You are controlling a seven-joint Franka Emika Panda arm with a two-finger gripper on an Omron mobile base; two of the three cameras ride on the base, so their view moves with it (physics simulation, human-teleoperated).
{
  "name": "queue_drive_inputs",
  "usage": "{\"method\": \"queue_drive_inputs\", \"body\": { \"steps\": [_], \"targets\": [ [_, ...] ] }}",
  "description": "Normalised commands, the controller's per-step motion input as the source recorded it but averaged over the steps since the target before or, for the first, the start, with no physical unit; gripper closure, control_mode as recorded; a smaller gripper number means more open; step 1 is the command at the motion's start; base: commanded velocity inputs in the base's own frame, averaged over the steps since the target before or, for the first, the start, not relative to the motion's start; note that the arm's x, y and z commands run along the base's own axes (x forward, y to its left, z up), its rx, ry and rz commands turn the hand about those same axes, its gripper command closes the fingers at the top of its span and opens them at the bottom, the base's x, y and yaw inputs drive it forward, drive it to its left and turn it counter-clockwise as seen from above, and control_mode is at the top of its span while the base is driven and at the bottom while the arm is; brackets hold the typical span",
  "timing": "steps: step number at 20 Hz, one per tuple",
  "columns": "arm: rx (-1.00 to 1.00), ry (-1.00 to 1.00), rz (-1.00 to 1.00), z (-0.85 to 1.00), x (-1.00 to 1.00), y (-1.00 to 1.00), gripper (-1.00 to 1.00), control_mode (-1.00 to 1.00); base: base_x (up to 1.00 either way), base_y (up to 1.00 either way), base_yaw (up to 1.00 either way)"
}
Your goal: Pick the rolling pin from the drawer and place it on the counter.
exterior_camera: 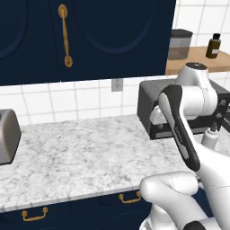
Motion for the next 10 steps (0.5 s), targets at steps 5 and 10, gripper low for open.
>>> {"method": "queue_drive_inputs", "body": {
  "steps": [5, 10],
  "targets": [
    [0.0, 0.0, -0.01, -0.1, -0.3, -0.13, -1.0, -1.0, 0.0, 0.0, 0.0],
    [0.02, 0.0, -0.03, -0.05, -0.16, -0.38, -1.0, -1.0, 0.0, 0.0, 0.0]
  ]
}}
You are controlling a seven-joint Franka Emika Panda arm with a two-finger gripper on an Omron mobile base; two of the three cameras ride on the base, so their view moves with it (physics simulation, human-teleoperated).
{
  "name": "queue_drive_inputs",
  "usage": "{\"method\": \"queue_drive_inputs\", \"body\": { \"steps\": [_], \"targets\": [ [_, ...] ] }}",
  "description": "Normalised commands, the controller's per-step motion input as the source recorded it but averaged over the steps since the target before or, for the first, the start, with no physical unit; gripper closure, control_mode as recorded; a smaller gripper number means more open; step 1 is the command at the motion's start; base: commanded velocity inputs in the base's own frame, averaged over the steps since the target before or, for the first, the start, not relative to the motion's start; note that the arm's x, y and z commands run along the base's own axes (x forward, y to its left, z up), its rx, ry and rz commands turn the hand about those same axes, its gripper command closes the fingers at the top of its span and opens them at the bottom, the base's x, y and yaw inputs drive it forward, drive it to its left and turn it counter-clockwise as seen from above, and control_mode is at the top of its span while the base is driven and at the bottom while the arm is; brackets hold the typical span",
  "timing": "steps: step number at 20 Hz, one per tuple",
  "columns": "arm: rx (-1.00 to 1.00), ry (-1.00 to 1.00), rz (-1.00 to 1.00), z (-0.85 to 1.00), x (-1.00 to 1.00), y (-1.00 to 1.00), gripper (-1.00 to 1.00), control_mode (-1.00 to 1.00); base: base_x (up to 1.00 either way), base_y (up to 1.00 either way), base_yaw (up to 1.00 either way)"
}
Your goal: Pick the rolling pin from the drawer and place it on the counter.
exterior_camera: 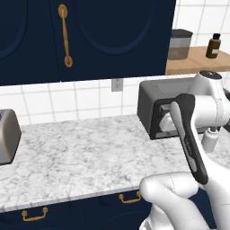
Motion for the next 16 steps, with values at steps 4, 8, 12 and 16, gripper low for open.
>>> {"method": "queue_drive_inputs", "body": {
  "steps": [4, 8, 12, 16],
  "targets": [
    [0.02, 0.0, -0.07, -0.12, -0.25, -0.53, -1.0, -1.0, 0.0, 0.0, 0.0],
    [0.0, -0.01, -0.09, -0.17, -0.4, -0.31, -1.0, -1.0, 0.0, 0.0, 0.0],
    [0.0, -0.02, -0.08, -0.1, -0.41, -0.02, -1.0, -1.0, 0.0, 0.0, 0.0],
    [0.0, 0.0, -0.03, -0.07, -0.22, 0.0, -1.0, -1.0, 0.0, 0.0, 0.0]
  ]
}}
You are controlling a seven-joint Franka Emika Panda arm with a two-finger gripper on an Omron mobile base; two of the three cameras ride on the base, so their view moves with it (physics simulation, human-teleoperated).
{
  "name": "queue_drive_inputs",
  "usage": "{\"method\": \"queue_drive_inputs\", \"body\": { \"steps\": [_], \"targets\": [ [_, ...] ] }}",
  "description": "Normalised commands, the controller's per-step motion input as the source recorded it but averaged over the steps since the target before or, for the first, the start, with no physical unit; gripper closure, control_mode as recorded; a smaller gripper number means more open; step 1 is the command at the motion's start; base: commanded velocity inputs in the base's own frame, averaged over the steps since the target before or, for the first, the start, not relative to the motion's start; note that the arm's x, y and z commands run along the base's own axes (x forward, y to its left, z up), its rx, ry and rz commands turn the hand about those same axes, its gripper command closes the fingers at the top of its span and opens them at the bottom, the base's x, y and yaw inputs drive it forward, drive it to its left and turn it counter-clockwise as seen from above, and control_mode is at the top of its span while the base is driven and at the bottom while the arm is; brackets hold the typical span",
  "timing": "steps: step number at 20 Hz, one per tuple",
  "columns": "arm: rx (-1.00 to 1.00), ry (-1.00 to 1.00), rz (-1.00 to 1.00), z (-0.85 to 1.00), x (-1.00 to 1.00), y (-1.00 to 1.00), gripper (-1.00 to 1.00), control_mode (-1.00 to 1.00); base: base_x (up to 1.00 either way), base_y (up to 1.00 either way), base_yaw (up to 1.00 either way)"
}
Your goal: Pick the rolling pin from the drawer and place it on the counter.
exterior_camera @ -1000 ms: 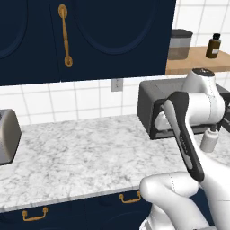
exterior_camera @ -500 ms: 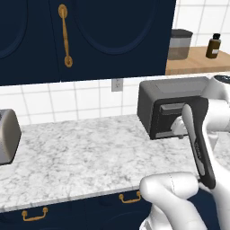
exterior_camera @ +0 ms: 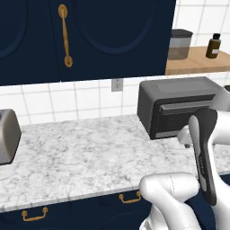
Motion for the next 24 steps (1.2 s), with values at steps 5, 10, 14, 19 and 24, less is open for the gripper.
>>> {"method": "queue_drive_inputs", "body": {
  "steps": [5, 10, 14, 19, 24],
  "targets": [
    [0.0, 0.01, -0.01, -0.01, -0.09, 0.0, -1.0, -1.0, 0.0, 0.0, 0.0],
    [0.0, 0.03, -0.01, 0.0, 0.0, -0.01, -1.0, -1.0, 0.0, 0.0, 0.0],
    [0.0, 0.02, -0.02, 0.0, -0.02, -0.09, -1.0, -1.0, 0.0, 0.0, 0.0],
    [0.0, 0.03, -0.01, -0.02, -0.08, -0.39, -1.0, -1.0, 0.0, 0.0, 0.0],
    [0.01, 0.03, -0.02, -0.22, -0.1, -0.63, -1.0, -1.0, 0.0, 0.0, 0.0]
  ]
}}
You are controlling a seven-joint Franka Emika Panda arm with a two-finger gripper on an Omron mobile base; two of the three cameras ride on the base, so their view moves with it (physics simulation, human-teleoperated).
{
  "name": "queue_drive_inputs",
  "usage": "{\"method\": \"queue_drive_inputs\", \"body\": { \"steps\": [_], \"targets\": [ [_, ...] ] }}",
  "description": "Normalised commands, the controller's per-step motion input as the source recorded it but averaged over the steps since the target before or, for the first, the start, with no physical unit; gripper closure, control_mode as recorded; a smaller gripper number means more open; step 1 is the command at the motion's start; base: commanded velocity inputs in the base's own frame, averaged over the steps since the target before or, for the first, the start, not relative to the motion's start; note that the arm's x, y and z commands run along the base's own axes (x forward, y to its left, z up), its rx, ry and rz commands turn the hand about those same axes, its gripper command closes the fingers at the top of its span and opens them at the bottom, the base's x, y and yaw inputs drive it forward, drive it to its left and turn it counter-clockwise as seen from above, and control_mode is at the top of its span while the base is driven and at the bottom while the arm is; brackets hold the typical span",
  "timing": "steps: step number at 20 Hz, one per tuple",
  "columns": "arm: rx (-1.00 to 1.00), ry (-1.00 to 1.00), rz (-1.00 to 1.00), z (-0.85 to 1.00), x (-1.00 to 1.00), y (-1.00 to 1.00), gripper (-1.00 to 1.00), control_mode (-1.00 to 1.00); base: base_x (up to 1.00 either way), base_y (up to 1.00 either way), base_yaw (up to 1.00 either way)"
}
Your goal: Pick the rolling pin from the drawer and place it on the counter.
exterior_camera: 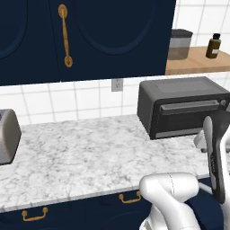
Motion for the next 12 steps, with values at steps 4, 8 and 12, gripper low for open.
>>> {"method": "queue_drive_inputs", "body": {
  "steps": [4, 8, 12],
  "targets": [
    [0.01, 0.06, 0.0, -0.31, -0.09, -0.62, -1.0, -1.0, 0.0, 0.0, 0.0],
    [0.0, 0.05, -0.01, -0.42, -0.23, -0.51, -1.0, -1.0, 0.0, 0.0, 0.0],
    [0.0, 0.07, -0.01, -0.53, -0.28, -0.46, -1.0, -1.0, 0.0, 0.0, 0.0]
  ]
}}
